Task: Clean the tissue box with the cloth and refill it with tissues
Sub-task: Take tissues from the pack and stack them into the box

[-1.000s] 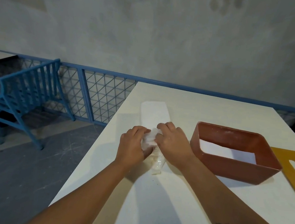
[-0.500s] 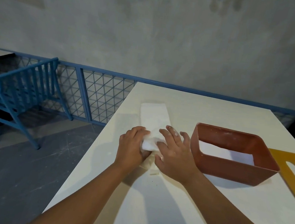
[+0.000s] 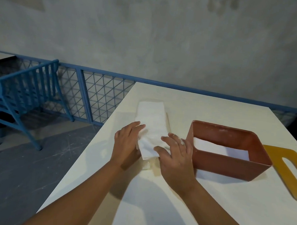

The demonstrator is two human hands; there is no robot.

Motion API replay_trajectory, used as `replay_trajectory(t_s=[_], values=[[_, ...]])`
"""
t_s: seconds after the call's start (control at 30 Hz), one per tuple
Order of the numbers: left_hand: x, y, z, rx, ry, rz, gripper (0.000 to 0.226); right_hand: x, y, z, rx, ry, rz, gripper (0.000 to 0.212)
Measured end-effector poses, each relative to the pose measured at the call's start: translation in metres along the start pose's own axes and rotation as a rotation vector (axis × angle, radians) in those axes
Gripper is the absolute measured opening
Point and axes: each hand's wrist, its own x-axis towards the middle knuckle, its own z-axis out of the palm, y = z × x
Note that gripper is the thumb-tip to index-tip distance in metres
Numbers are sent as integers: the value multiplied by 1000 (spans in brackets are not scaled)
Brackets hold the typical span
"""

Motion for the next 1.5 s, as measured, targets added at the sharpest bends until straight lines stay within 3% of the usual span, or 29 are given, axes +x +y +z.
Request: replay_trajectory(t_s=[0.2,0.27,0.4,0.53,0.67,0.83,0.93,1.07,1.23,1.33,1.5], values=[[-11,46,-5,-104,257,295,38,-2,13,-34,101,19,-61,19],[-10,62,-5,-131,286,364,26,-4,22,-47,126,50,-59,22],[-11,83,-2,-154,247,400,23,-7,41,-75,238,115,46,20],[-12,104,-3,-154,132,310,8,-12,65,-107,488,89,223,31],[-18,126,0,-198,54,130,6,-29,94,-129,626,49,440,14],[-26,150,7,-555,-8,-333,22,-56,122,-148,760,-26,750,6],[-31,168,13,-739,17,-506,22,-73,132,-158,853,-89,870,16],[-45,178,31,-893,-3,-568,17,-95,143,-162,936,-178,983,27],[-59,183,55,-868,-113,-612,21,-120,154,-156,926,-289,1068,20],[-64,184,63,-877,-168,-650,37,-128,154,-152,900,-342,1111,25],[-60,188,61,-841,-138,-600,36,-127,158,-151,858,-352,1083,25]])
